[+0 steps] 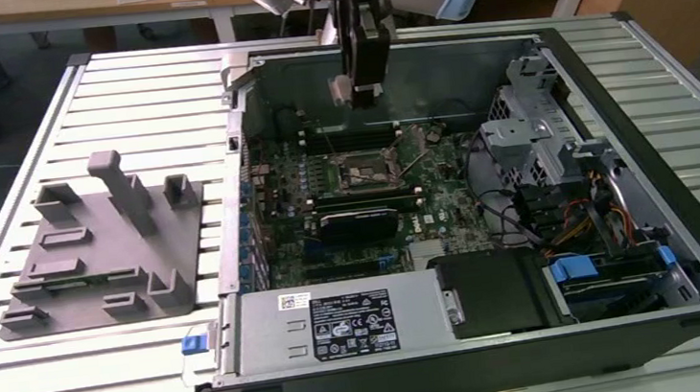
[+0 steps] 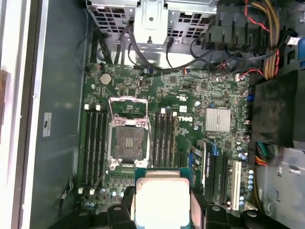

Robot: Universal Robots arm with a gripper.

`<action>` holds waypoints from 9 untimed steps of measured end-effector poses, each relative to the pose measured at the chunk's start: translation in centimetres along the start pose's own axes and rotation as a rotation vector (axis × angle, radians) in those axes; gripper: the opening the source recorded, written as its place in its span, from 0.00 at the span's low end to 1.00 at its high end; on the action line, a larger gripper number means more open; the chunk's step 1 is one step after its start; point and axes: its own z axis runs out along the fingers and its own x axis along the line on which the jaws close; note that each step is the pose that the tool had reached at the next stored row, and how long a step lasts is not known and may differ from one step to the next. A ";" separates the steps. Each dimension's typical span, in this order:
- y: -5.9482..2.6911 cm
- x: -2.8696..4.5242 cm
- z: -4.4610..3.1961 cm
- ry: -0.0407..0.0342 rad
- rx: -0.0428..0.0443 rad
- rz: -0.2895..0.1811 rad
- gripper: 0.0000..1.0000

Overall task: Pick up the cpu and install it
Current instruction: 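Place the cpu into insertion slot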

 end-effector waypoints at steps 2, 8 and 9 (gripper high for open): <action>0.03 0.18 0.21 0.0000 0.0000 0.000 0.54; 0.04 0.27 0.87 -0.0018 -0.0059 0.000 0.54; 0.06 0.32 1.00 -0.0019 -0.0058 0.000 0.54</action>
